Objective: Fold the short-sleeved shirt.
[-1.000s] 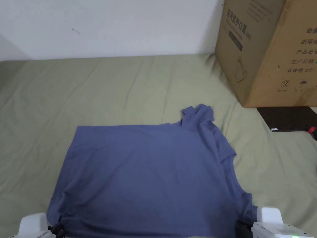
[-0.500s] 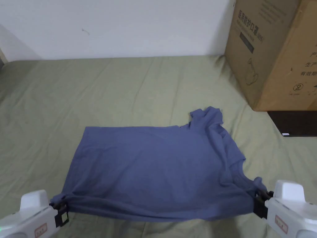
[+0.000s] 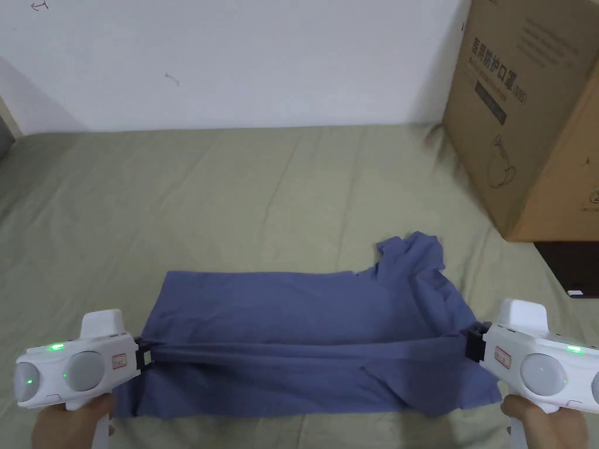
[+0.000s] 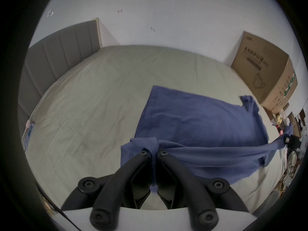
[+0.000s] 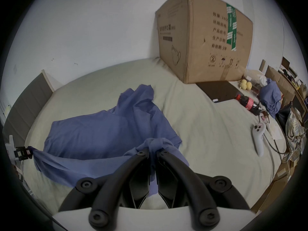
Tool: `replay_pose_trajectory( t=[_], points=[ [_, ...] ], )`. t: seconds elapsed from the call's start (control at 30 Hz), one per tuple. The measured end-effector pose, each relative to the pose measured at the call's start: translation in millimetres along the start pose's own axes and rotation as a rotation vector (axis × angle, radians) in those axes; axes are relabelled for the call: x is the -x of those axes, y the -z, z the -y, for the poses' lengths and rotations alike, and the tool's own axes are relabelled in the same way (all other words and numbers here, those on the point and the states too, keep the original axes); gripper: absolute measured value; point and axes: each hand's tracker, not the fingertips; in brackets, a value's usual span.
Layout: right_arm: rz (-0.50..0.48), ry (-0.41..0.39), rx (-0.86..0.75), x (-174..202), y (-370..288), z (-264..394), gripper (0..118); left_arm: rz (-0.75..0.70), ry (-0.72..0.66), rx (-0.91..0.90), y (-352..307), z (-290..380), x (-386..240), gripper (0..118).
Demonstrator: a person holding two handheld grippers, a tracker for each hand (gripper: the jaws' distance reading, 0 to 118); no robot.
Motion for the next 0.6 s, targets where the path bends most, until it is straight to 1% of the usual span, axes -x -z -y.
replay_pose_trajectory(
  t=[0.1,0.3,0.43,0.5,0.53,0.57,0.6],
  points=[
    [0.016,0.013,0.05,2,38,-6,4,-0.028,0.035,0.053,35,-5,-7,3],
    [0.065,0.032,0.139,-4,100,-2,4,-0.06,0.084,0.132,79,-5,-18,3],
    [0.076,0.049,0.169,1,109,10,4,-0.072,0.093,0.133,82,-1,-21,3],
    [0.078,0.049,0.162,2,101,9,5,-0.073,0.095,0.133,77,-3,-21,4],
    [0.075,0.047,0.151,4,94,6,6,-0.068,0.09,0.133,73,-5,-22,10],
    [0.07,0.04,0.129,5,86,3,13,-0.049,0.085,0.116,64,-7,-21,21],
    [0.062,0.02,0.088,7,75,-1,34,-0.041,0.086,0.087,53,-9,-22,45]
  ],
)
